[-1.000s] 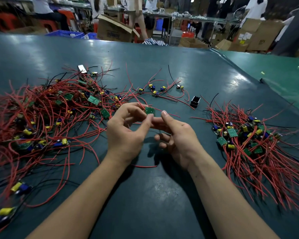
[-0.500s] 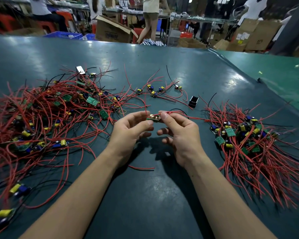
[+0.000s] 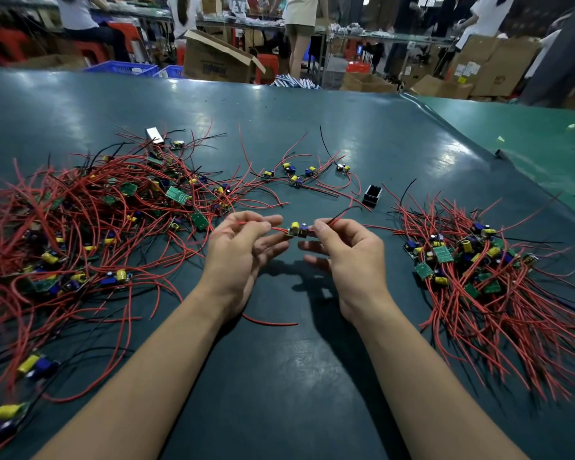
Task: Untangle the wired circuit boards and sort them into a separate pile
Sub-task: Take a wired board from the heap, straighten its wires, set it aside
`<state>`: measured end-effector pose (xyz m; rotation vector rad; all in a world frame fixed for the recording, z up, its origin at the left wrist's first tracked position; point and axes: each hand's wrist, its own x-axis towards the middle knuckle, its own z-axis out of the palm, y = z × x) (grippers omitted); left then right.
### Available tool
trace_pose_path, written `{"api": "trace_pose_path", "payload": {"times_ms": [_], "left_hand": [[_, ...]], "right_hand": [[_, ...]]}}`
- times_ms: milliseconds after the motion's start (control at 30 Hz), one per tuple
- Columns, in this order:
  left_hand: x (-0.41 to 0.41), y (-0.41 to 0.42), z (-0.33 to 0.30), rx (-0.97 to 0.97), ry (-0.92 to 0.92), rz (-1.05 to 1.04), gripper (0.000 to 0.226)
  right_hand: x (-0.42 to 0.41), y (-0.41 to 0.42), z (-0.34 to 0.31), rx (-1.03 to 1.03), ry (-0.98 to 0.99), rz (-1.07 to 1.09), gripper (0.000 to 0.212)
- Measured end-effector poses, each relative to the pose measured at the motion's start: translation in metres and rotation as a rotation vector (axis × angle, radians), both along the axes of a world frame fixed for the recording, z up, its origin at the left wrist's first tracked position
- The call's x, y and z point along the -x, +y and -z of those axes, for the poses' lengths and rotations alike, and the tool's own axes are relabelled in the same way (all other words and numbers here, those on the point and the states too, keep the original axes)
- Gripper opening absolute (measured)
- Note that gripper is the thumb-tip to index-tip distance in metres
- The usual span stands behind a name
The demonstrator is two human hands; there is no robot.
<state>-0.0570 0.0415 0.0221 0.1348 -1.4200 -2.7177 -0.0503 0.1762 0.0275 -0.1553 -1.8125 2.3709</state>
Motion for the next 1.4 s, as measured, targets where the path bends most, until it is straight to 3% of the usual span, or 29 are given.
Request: {"api": "trace_pose_path", "payload": {"times_ms": [67,233,333,567,767,1233,1400], "left_hand": [[0.000,0.000,0.000,-0.050,-0.031,0.029,0.015],[-0.007,0.004,0.009,0.318,0.056,0.089,0.017],[-0.009,0.003,0.009,0.379,0.083,0.083,0.017],[-0.007,0.003,0.007,0.377,0.061,0.042,0.018],[-0.005,0.000,0.004,0.232,0.026,0.101,0.021],[-0.009,0.002,-0.001,0.229,0.059,0.183,0.016],[-0.011,0.001,0.000,0.212,0.044,0.214,0.018]], "right_hand": [[0.000,-0.001,0.000,0.124,-0.029,0.008,0.012],[-0.002,-0.003,-0.001,0.136,-0.056,-0.053,0.009],[-0.002,0.000,-0.002,0.098,-0.065,-0.049,0.010],[0.002,0.005,-0.001,0.043,-0.059,0.089,0.009],[0.009,0.019,-0.003,0.115,-0.040,0.261,0.006],[0.018,0.031,-0.001,0.143,0.078,0.492,0.014],[0.019,0.031,0.000,0.291,0.045,0.475,0.019]]}}
